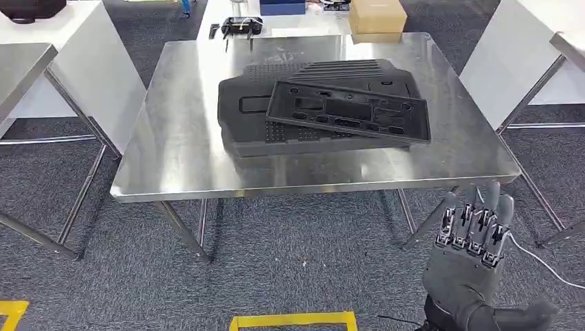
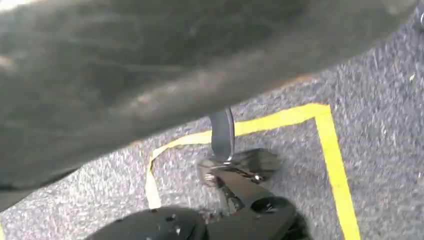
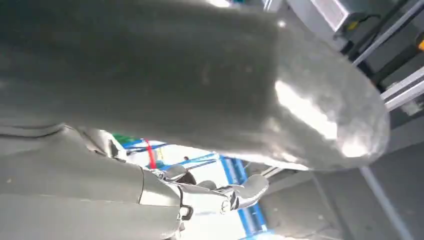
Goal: Take the parts from the cabinet and place them on the table.
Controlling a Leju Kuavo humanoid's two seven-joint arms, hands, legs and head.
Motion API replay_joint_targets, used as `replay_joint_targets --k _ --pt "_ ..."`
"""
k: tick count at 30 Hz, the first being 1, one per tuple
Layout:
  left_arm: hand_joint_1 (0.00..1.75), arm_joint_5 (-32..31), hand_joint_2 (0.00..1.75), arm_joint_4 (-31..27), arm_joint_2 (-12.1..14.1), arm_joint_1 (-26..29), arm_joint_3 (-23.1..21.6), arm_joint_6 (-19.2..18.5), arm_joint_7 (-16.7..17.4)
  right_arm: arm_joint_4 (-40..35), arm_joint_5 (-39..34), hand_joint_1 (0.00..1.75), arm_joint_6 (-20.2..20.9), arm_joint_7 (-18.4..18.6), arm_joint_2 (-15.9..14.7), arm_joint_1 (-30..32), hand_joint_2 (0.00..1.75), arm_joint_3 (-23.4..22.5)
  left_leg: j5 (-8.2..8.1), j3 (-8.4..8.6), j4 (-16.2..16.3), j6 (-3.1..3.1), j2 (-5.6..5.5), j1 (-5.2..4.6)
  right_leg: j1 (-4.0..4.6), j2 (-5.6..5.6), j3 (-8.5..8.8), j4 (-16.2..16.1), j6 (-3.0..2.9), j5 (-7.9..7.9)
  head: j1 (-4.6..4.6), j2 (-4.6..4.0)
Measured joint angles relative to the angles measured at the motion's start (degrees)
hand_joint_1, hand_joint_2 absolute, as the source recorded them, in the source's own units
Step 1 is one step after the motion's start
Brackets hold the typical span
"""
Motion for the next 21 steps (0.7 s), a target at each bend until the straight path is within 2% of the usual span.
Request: replay_joint_targets --k 1,2,3,4,5,6,7,9,10,11,12,14,15,16,17,18,20,21 --pt "0.0 0.0 0.0 -0.02 -0.04 0.02 0.02 0.0 0.0 0.35 0.04 0.0 -0.44 0.39 0.0 0.09 0.0 -0.22 -0.24 -0.06 2.48 -0.17 0.0 0.09 0.09 -0.01 -0.5 0.04 0.07 0.36 0.04 0.0" --pt "0.0 0.0 0.0 0.0 -0.04 0.03 0.07 0.0 0.0 0.68 0.18 0.0 -0.9 0.76 0.02 0.14 0.0 -0.42 0.72 1.05 2.28 -0.25 0.0 0.21 0.08 0.0 -0.73 0.08 0.24 0.68 -0.02 0.0" --pt "0.0 0.0 0.0 -0.02 -0.04 0.02 0.09 0.0 0.0 0.98 0.42 0.0 -1.31 1.09 0.04 0.17 0.0 -0.61 2.22 3.27 -0.19 -0.33 0.0 0.37 0.06 0.03 -0.91 0.21 0.37 1.0 0.0 0.0" --pt "0.0 -0.07 0.0 -0.02 -0.04 0.0 0.11 0.0 0.0 1.22 0.48 0.0 -1.68 1.35 0.15 0.23 0.0 -0.83 3.92 6.47 -4.61 -0.37 0.01 0.57 -0.09 0.11 -1.27 0.5 0.66 1.18 -0.02 0.0" --pt "0.0 -0.07 0.0 -0.02 -0.04 -0.03 0.13 0.0 0.0 1.51 0.72 0.0 -2.2 1.74 0.2 0.26 0.0 -1.11 5.31 10.44 -10.31 -0.54 0.0 0.83 -0.15 0.16 -1.73 1.03 0.82 1.26 -0.02 0.0" --pt "0.0 -0.09 0.0 0.0 -0.2 -0.1 0.15 0.0 0.02 1.75 1.16 0.0 -2.91 2.45 0.26 0.25 0.0 -1.31 3.77 12.42 -13.21 -0.72 -0.26 0.65 0.01 0.13 -2.67 1.4 1.05 1.36 -0.04 0.0" --pt "0.0 -0.09 0.0 0.0 -0.2 -0.03 0.24 0.0 0.02 2.18 1.51 0.0 -3.63 3.37 0.31 0.19 0.0 -1.49 4.03 12.14 -13.99 -0.23 -0.56 0.38 0.26 0.11 -2.97 1.83 1.42 1.64 0.0 0.0" --pt "0.0 -0.07 0.0 0.0 -0.2 0.02 0.52 0.0 0.02 3.4 2.53 0.0 -5.32 5.21 0.33 0.22 0.0 -1.71 4.08 11.38 -13.97 0.28 -0.41 0.01 0.19 0.14 -3.44 1.78 2.32 2.25 -0.05 0.0" --pt "0.0 -0.07 0.0 0.0 -0.22 0.02 0.57 0.02 0.0 4.15 3.22 0.0 -6.52 6.23 0.31 0.25 0.0 -1.88 4.47 11.05 -14.15 0.88 -0.41 -0.08 0.02 0.15 -3.62 1.75 2.72 2.52 0.0 0.0" --pt "0.0 -0.07 0.0 0.0 -0.33 -0.03 0.59 0.04 0.0 5.17 3.97 0.0 -7.97 7.03 0.28 0.27 0.0 -2.25 5.05 10.78 -14.53 1.77 -0.25 0.28 -0.12 0.17 -4.33 2.28 2.95 1.99 -0.11 0.0" --pt "0.0 -0.07 0.0 -0.02 -0.33 -0.07 0.63 0.09 -0.04 6.12 4.4 0.0 -8.83 7.52 0.28 0.3 0.0 -2.63 5.4 10.3 -14.53 2.32 -0.21 0.16 -0.13 0.22 -5.44 4.02 2.82 0.49 0.13 0.0" --pt "0.0 -0.07 0.0 -0.02 -0.26 -0.06 0.77 0.18 -0.04 8.2 4.9 0.0 -10.14 7.78 0.2 0.32 0.0 -3.06 6.05 9.23 -14.51 3.1 -0.09 0.05 -0.17 0.23 -9.11 12.19 2.22 -3.65 0.39 0.0" --pt "0.0 -0.07 0.0 -0.04 -0.26 -0.05 0.85 0.18 -0.04 9.29 5.56 0.0 -11.13 8.24 0.13 0.36 0.0 -3.41 6.41 8.66 -14.49 3.2 -0.03 -0.05 -0.17 0.23 -11.08 16.88 2.16 -5.41 0.33 0.0" --pt "0.0 -0.13 0.0 -0.02 -0.26 -0.03 0.92 0.18 -0.04 10.36 6.23 0.0 -12.07 8.59 0.13 0.43 0.0 -3.81 6.76 8.2 -14.48 3.2 0.0 -0.12 -0.21 0.23 -12.08 19.67 2.38 -6.19 0.39 0.0" --pt "0.0 -0.2 0.0 -0.02 -0.26 -0.02 1.01 0.18 -0.04 11.56 7.99 0.0 -13.82 8.92 0.13 0.55 0.0 -4.31 7.12 7.74 -14.48 3.17 0.01 -0.15 -0.22 0.22 -11.61 19.52 2.75 -5.92 0.33 0.0" --pt "0.0 -0.46 0.0 -0.02 -0.28 -0.02 1.07 0.22 -0.02 12.57 10.46 0.0 -15.9 9.2 0.13 0.64 0.0 -4.7 7.43 7.41 -14.48 3.1 0.0 -0.15 -0.22 0.22 -9.58 16.46 3.24 -4.83 0.37 0.0" --pt "0.0 -0.57 0.0 -0.02 -0.5 0.01 1.27 0.31 -0.02 14.89 15.31 0.0 -19.7 9.29 0.13 0.56 0.0 -5.8 7.92 7.03 -14.48 2.81 -0.04 -0.14 -0.22 0.2 -3.25 6.11 3.95 -1.67 0.39 0.0" --pt "0.0 -0.63 0.0 -0.02 -0.59 0.0 1.4 0.33 -0.02 16.51 17.65 0.0 -21.34 9.49 0.15 0.35 0.0 -6.55 8.17 6.94 -14.47 2.51 -0.04 -0.15 -0.18 0.15 -0.48 1.5 3.71 -1.13 0.42 0.0"
